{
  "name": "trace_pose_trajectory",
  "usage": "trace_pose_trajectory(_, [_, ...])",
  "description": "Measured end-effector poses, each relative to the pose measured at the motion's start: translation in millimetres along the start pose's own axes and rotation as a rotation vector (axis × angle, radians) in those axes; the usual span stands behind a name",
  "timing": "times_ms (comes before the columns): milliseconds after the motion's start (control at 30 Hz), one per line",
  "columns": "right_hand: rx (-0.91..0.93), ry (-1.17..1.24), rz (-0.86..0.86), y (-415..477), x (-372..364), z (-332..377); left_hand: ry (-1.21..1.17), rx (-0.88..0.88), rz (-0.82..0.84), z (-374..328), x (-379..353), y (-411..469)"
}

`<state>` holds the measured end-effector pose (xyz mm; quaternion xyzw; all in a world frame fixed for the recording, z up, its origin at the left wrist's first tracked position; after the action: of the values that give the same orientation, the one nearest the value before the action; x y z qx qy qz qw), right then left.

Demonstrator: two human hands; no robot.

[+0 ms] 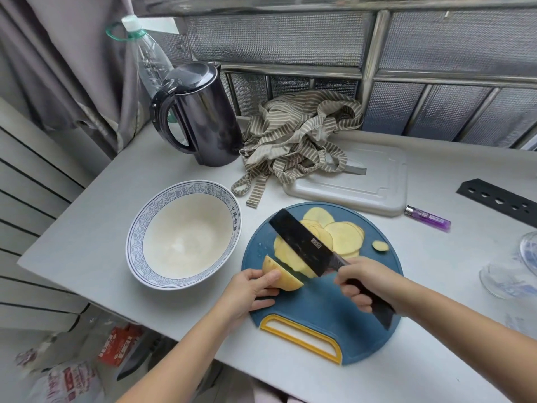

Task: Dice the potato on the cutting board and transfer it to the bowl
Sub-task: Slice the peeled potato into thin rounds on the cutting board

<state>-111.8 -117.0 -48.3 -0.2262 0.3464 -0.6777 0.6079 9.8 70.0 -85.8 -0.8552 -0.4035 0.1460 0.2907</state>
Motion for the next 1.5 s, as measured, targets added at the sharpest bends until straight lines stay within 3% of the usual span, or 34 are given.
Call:
trace_pose_trajectory(400, [0.057, -0.208, 0.081, 1, 13, -8, 0.012, 0.002, -0.003, -1, 1, 0])
trace_pose_trajectory(600, [0.025, -0.154, 0.133, 8, -4, -10, 0.059, -0.01, -0.076, -7, -6, 0])
trace_pose_trajectory(767, [0.022, 0.094, 0.216, -1, -6, -7, 0.077, 0.006, -0.115, -16, -9, 5])
trace_pose_trajectory(900, [0.075, 0.184, 0.156, -9, 5, 4, 0.089, 0.018, -0.089, -21, -11, 5])
trace_pose_trajectory(1100, [0.302, -0.473, -0.195, -29, 1, 17, -0.005, 0.008, -0.03, -5, -7, -1])
trace_pose_trajectory(1200, [0.374, -0.783, -0.27, -37, -16, 14, -0.061, -0.001, -0.034, 0, -7, -4])
trace_pose_trajectory(1500, [0.352, -0.984, -0.368, -48, -32, 8, -0.163, 0.013, -0.026, 6, -10, 0])
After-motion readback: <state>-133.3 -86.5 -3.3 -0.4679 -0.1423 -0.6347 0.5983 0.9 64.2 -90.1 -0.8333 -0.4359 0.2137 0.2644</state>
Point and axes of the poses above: each hand's wrist, its own y-axis towards the middle knuckle, its own x-axis out of the back of the hand, z = x × y, the point moved 6 cm from there along y, towards the middle knuckle, and after that the axes turned 5 degrees about -x, right-handed, at the moved point
